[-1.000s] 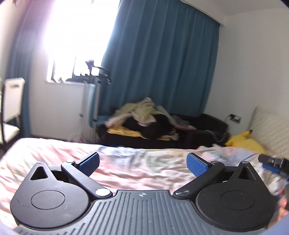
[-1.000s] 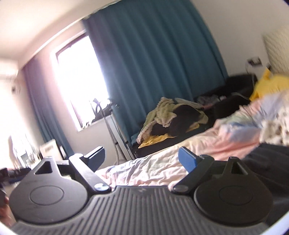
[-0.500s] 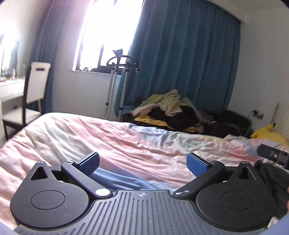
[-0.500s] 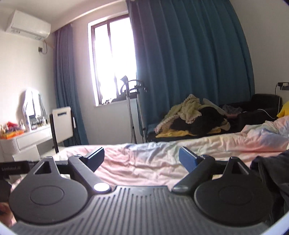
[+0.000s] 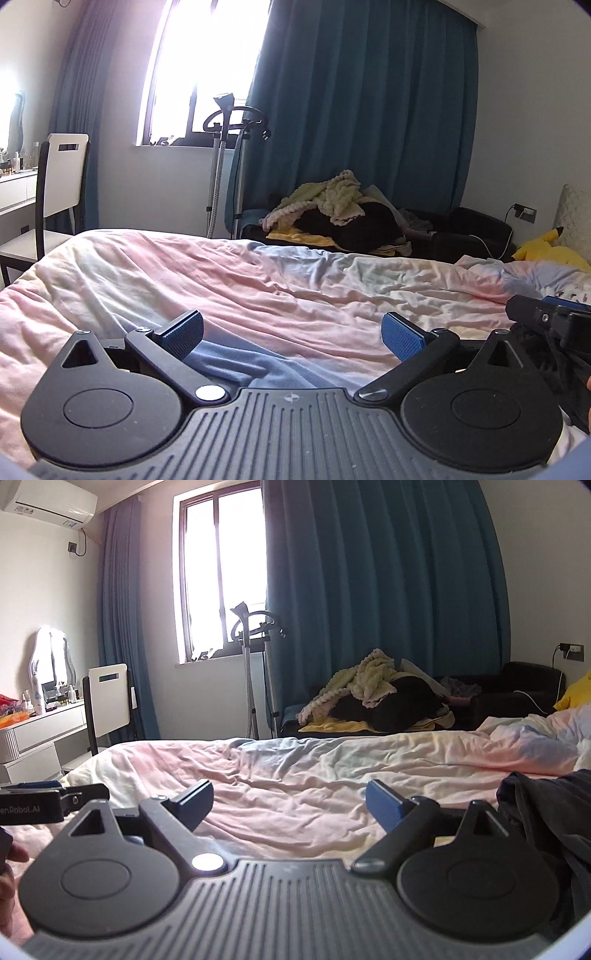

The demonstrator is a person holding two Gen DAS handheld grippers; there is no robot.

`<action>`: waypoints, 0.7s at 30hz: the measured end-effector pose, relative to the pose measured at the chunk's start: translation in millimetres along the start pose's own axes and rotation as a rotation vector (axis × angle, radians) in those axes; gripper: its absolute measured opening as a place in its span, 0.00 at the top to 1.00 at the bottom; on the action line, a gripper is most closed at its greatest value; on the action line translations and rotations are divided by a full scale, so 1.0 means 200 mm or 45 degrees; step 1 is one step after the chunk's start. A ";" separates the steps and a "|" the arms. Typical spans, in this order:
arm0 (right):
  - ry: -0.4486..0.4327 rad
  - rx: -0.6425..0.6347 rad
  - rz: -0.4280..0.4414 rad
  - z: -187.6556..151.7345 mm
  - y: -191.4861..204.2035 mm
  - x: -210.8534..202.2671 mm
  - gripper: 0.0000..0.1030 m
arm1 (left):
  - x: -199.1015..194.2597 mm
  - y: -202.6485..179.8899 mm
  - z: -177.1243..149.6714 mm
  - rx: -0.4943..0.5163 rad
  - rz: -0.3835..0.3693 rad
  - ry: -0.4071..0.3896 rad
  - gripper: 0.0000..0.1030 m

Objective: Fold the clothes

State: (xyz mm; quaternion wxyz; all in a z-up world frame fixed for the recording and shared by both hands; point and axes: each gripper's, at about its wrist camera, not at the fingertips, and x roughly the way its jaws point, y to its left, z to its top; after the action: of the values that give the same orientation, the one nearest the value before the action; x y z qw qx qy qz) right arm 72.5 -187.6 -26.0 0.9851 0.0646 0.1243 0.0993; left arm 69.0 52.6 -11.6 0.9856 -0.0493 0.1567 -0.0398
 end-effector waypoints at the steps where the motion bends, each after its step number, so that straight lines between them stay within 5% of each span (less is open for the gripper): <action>1: -0.001 0.007 0.005 0.00 0.00 0.00 0.12 | 0.00 0.00 0.00 -0.001 0.006 0.002 0.00; 13: -0.034 -0.054 -0.049 0.02 0.00 -0.08 0.12 | -0.06 -0.02 0.01 -0.007 0.119 -0.175 0.00; 21: -0.042 -0.057 -0.069 -0.01 -0.02 -0.08 0.12 | -0.01 -0.03 0.00 -0.025 0.141 -0.111 0.00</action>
State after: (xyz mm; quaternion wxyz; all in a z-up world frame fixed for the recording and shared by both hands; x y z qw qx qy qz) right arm 58.6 -195.4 -24.9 0.9906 0.0409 0.1075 0.0743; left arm 66.8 47.4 -10.8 0.9917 -0.0519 0.1164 0.0185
